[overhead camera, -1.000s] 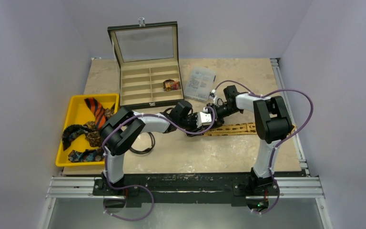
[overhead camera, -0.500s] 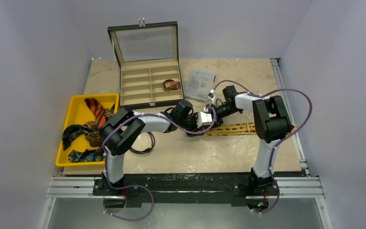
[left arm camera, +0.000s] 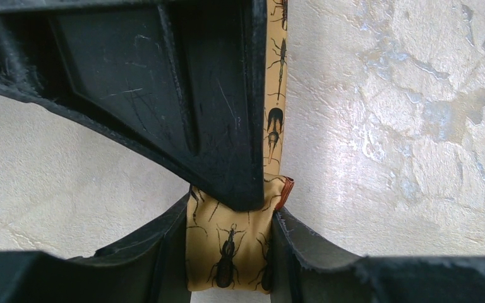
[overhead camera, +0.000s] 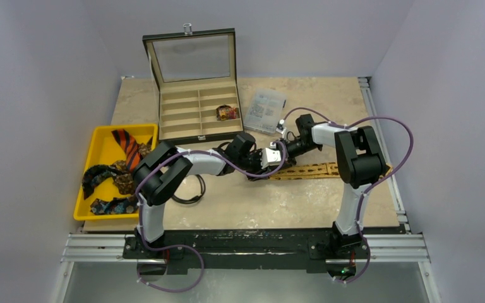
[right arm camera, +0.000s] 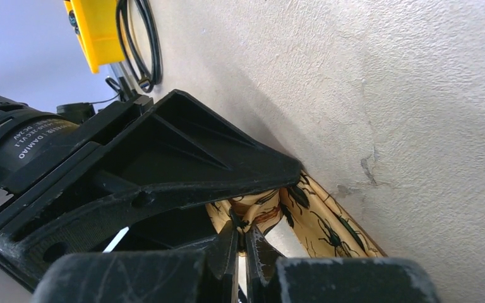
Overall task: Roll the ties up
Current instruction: Roll the tie at the center of the board.
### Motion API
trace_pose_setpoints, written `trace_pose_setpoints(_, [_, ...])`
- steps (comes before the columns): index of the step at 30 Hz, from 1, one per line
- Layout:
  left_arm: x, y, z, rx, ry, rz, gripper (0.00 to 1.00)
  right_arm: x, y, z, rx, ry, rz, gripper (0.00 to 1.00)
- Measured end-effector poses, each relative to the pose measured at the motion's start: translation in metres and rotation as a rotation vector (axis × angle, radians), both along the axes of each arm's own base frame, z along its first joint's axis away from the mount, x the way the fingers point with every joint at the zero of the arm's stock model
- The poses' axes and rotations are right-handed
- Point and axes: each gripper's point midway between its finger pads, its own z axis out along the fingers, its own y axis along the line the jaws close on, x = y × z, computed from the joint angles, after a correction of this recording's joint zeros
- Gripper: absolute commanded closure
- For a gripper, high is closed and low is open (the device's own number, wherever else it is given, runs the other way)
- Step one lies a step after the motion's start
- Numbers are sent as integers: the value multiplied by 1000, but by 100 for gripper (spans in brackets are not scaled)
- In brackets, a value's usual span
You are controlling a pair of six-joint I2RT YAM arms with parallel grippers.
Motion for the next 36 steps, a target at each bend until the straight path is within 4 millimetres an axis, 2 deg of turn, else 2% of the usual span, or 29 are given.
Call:
trace_pose_setpoints(4, [0, -1, 1, -22, -11, -7, 44, -1, -4, -4, -22, -5, 2, 100])
trace_pose_setpoints(7, [2, 3, 2, -62, -7, -11, 31, -4, -17, -18, -88, 23, -13, 100])
trace_pose_setpoints(10, [4, 10, 4, -107, 6, -15, 28, -8, -30, -33, -132, 93, -36, 100])
trace_pose_setpoints(15, [-3, 19, 5, -182, 2, -16, 28, -11, -37, -34, -161, 167, -46, 100])
trace_pose_setpoints(21, [-13, 19, 6, -250, 6, -22, 29, -10, -40, -34, -209, 183, -38, 100])
trace_pose_setpoints(30, [-13, -12, 5, -363, 15, -26, 32, -11, -39, -35, -217, 176, -23, 100])
trace_pose_setpoints(33, [-12, -23, 6, -393, 27, -20, 39, -11, -38, -35, -224, 170, -16, 100])
trace_pose_setpoints(36, [-13, -31, 6, -411, 44, -11, 51, -11, -37, -35, -232, 162, -11, 100])
